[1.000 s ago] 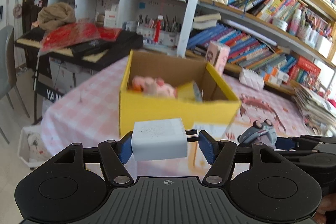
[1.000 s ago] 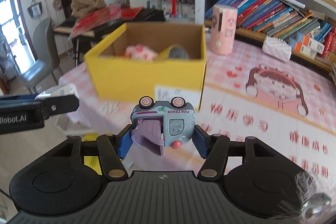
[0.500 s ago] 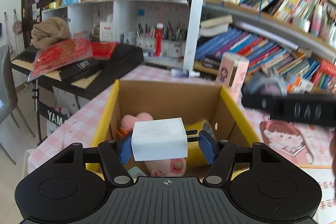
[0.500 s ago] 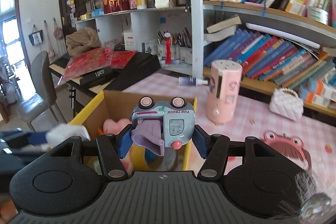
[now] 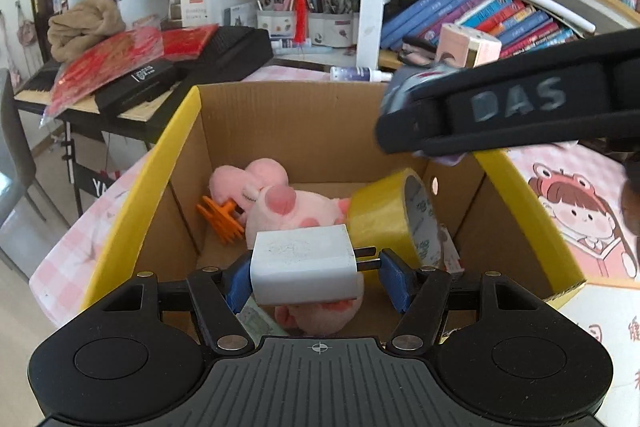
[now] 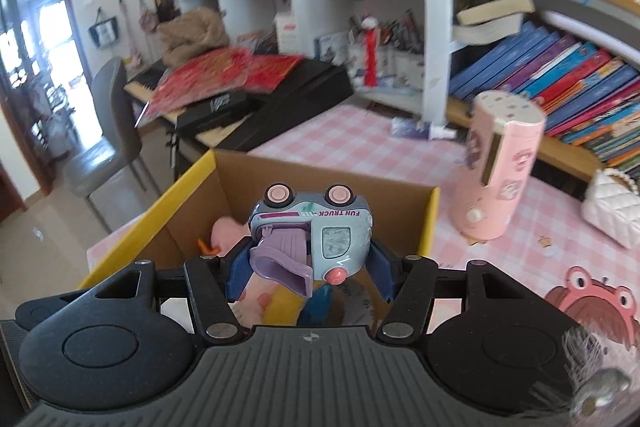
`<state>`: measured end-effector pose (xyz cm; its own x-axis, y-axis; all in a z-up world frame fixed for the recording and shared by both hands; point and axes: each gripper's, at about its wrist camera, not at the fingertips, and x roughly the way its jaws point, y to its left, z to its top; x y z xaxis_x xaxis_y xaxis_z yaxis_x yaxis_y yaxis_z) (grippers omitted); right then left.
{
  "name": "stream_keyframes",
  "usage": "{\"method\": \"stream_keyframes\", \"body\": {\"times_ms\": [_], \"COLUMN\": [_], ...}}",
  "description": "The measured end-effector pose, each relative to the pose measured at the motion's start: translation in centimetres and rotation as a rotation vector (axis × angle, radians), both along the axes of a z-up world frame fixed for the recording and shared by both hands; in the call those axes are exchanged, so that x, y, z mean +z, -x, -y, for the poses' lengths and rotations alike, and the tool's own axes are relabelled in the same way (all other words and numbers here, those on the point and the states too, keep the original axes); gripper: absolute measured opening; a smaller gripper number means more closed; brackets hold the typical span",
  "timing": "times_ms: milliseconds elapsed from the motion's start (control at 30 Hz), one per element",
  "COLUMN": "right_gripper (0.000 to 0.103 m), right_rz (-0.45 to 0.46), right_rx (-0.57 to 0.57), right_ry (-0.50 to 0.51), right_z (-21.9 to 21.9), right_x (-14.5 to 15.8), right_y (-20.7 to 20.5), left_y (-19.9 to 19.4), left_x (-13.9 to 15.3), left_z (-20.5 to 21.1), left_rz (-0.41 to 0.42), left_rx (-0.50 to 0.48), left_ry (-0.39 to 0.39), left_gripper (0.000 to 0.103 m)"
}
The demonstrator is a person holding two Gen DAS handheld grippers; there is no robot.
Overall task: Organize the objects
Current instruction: 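Lower and open both tools to drop the block and truck into the box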
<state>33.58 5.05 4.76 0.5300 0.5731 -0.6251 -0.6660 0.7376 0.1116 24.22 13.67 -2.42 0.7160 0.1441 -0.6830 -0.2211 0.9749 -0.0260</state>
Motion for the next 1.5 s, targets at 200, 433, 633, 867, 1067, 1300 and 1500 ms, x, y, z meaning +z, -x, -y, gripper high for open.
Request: {"method": "stream_keyframes", "body": {"times_ms": [200,433,633,867,1067,1300,1500], "right_gripper": [0.057,0.057,0.057,0.057,0.058,0.06,0.082], "right_rz": [-0.039,-0.072,-0.075,-0.04,0.016,0.049,0.047], "right_rx": [0.05,0.086,0.134,0.151,0.171,0.157,0.061], "right_ry": [0.045,0.074,0.094,0.136,0.208,0.302,0.24], "right_z": [-1.4,-2.2,-3.2,-4.0,-4.7,-5.6,-3.7], "right_x": [-1.6,-2.9,-3.2,-3.2,-3.8,-5.3,-4.4], "right_y": [-0.5,-0.7,-0.3,0.5,1.5,1.9,2.6], "left_y": [-0.1,1.6,4.4,7.2,9.2,10.7,11.7], "left_x": [0.0,0.9,2.0,3.1,3.3,3.7,3.8], "left_z": [-0.1,0.0,-0.3,-0.5,-1.4,-2.2,-2.8], "left_rz": [-0.007,0.027,0.075,0.138,0.161,0.187,0.204], "left_rx": [-0.009,0.003,0.023,0.057,0.114,0.151,0.168], "left_ry": [0.011,-0.051,-0.093,-0.082,-0.051,-0.04,-0.028], "left_gripper": [0.067,0.089,0.096,0.098,0.098,0.098,0.098]}}
